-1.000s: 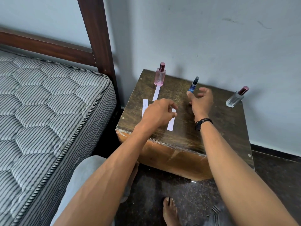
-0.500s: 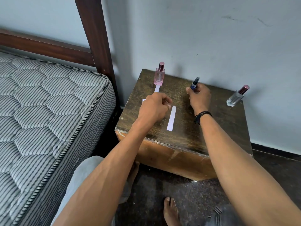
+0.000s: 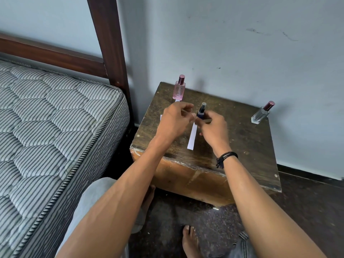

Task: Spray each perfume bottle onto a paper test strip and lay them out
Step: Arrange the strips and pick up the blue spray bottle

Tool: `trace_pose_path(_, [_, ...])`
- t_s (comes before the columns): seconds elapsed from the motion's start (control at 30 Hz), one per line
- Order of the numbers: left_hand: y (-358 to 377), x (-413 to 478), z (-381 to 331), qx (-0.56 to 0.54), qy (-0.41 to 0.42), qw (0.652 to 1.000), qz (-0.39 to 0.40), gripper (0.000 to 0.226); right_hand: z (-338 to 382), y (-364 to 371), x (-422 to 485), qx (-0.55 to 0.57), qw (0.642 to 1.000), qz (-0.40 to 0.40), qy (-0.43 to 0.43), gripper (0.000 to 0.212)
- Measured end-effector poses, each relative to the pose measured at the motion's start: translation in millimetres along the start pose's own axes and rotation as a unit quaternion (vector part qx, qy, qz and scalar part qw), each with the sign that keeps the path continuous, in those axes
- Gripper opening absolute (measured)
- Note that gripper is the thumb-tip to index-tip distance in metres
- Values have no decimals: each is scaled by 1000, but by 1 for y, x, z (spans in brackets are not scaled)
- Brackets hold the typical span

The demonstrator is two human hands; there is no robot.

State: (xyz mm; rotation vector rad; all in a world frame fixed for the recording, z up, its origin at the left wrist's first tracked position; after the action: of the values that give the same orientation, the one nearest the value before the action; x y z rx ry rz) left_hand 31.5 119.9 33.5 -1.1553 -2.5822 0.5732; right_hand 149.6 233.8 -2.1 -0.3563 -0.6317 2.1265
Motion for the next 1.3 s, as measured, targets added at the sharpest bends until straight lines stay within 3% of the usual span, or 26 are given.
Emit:
trace_pose_path(0.27, [-8,-2,-2,-56,5,998,-11,25,9,9,-9,-28,998,46,-22,19])
trace_pose_path(0.53, [-5,-1,4,-44,0,999,-8,13,15,8,-12,-65,994,79,-43,24])
trace_pose_path(1.3, [-3,-2,7,-25,-10,1000,-7,10,28,10,-20,-78,989,85,-88,21])
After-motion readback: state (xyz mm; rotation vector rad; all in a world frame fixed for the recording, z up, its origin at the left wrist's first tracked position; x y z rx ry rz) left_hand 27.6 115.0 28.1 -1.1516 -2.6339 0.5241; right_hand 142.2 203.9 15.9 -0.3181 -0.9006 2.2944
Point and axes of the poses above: each hand's wrist, its own x-axis towards the middle knuckle, its own y-axis out of the palm, z = x × y, the point moved 10 cm from there along x, towards the middle knuckle, and after that the axes turned 3 degrees about z, right-handed, at the moved point
